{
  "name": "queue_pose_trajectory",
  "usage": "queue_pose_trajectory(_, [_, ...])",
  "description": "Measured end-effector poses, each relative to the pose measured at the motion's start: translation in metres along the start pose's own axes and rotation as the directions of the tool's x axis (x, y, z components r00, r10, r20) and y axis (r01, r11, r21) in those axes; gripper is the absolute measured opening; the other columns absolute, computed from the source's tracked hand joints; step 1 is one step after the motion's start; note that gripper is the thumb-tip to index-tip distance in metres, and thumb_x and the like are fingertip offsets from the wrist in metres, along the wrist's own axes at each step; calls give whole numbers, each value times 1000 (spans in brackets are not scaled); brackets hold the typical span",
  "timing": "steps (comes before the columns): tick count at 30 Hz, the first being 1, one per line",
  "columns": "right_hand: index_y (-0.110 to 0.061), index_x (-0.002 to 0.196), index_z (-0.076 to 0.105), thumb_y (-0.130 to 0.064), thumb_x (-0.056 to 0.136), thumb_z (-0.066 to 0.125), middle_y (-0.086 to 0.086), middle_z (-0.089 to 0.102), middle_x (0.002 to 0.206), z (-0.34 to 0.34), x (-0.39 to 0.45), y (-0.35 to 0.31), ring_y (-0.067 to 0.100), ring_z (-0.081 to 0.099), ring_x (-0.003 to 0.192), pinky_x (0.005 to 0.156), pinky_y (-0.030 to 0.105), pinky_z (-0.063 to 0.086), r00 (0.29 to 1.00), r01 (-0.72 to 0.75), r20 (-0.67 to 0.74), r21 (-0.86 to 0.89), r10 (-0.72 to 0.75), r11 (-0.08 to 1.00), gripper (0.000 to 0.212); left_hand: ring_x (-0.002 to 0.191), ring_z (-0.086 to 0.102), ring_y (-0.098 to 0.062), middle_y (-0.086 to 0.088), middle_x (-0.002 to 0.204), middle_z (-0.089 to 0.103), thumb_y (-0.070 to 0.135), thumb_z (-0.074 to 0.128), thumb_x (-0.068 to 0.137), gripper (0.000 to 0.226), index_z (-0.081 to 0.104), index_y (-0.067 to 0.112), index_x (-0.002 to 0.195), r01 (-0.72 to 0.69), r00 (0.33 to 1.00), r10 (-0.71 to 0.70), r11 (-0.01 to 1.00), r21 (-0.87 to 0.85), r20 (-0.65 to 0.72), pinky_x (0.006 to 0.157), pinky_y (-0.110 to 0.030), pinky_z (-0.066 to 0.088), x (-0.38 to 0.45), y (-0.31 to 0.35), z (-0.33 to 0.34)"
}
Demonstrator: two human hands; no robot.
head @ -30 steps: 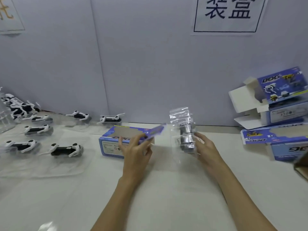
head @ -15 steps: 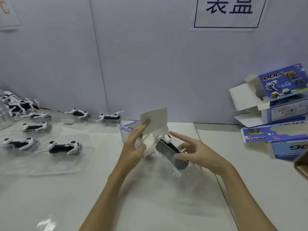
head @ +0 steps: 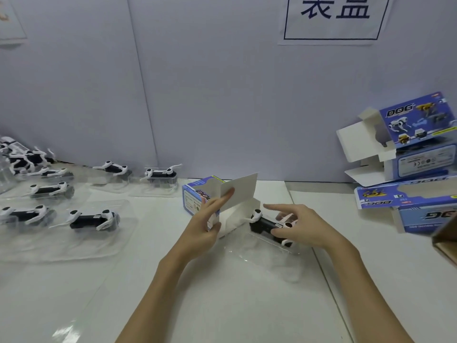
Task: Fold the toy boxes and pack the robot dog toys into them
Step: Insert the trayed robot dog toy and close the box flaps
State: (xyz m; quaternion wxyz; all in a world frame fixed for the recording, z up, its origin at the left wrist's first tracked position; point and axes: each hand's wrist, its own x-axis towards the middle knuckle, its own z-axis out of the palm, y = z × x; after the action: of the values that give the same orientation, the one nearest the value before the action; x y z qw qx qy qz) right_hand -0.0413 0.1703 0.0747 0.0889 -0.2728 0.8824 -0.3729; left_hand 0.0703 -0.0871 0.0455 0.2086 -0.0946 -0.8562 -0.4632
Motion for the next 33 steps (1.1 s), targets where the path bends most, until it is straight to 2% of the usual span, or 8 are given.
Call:
queue_pose_trajectory(2, [-64,120,65,-33,79,77,-18,62,114,6,1,-2,2,62,95,80,20,52,1000,5,0,-13,-5,1000,53,152,27,0,27,157,41,-26,43,82,100,40,39,157,-16,1000,16,1000,12,-7,131,-44,14,0,1,3])
queue_pose_trajectory(5, [-58,119,67,-32,75,77,-17,63,112,9,2,-4,6,65,93,87,34,59,998,-21,-58,-10,20,1000,52,151,31,-7,24,154,44,-24,44,81,102,40,45,156,-21,1000,21,1000,15,-6,127,-30,25,0,1,6])
queue_pose_trajectory(11, [-54,117,64,-31,75,75,-16,64,120,19,-2,-16,6,63,100,93,35,50,979,-103,-187,-108,81,989,50,150,34,-15,23,154,46,-21,47,80,98,41,39,156,-37,999,38,998,49,-14,127,-46,25,1,4,9])
queue_pose_trajectory(16, [-47,123,65,-24,78,72,-4,63,125,27,-1,-19,16,60,120,99,40,50,973,-117,-209,-113,92,987,52,147,32,-2,32,148,43,-9,57,80,96,37,45,156,-30,999,31,992,122,-10,128,-50,19,-1,7,11])
queue_pose_trajectory(24, [-45,127,63,-23,80,69,3,64,125,31,-1,-20,20,54,130,103,42,49,976,-127,-190,-97,107,987,53,140,29,6,15,148,45,1,50,71,99,28,40,160,-58,998,51,957,285,33,127,-44,11,-1,4,13])
queue_pose_trajectory(28, [-46,127,62,-24,81,69,1,63,126,33,0,-21,20,51,130,103,42,48,972,-136,-209,-115,110,984,52,142,33,2,18,151,45,10,52,72,97,26,40,160,-97,994,72,922,374,80,125,-41,11,0,-2,11])
queue_pose_trajectory(31, [-46,127,63,-24,81,69,1,63,128,33,0,-21,22,51,130,104,41,48,971,-134,-213,-118,107,984,52,155,18,-1,24,165,28,11,55,73,98,25,40,161,-162,986,125,880,446,113,126,-37,9,1,-6,11])
queue_pose_trajectory(33, [-45,128,62,-24,81,69,1,63,128,33,0,-21,22,51,131,104,41,47,971,-136,-214,-124,107,983,52,152,24,0,24,162,32,15,54,73,95,27,42,160,-148,989,124,886,439,83,124,-34,11,2,-6,12])
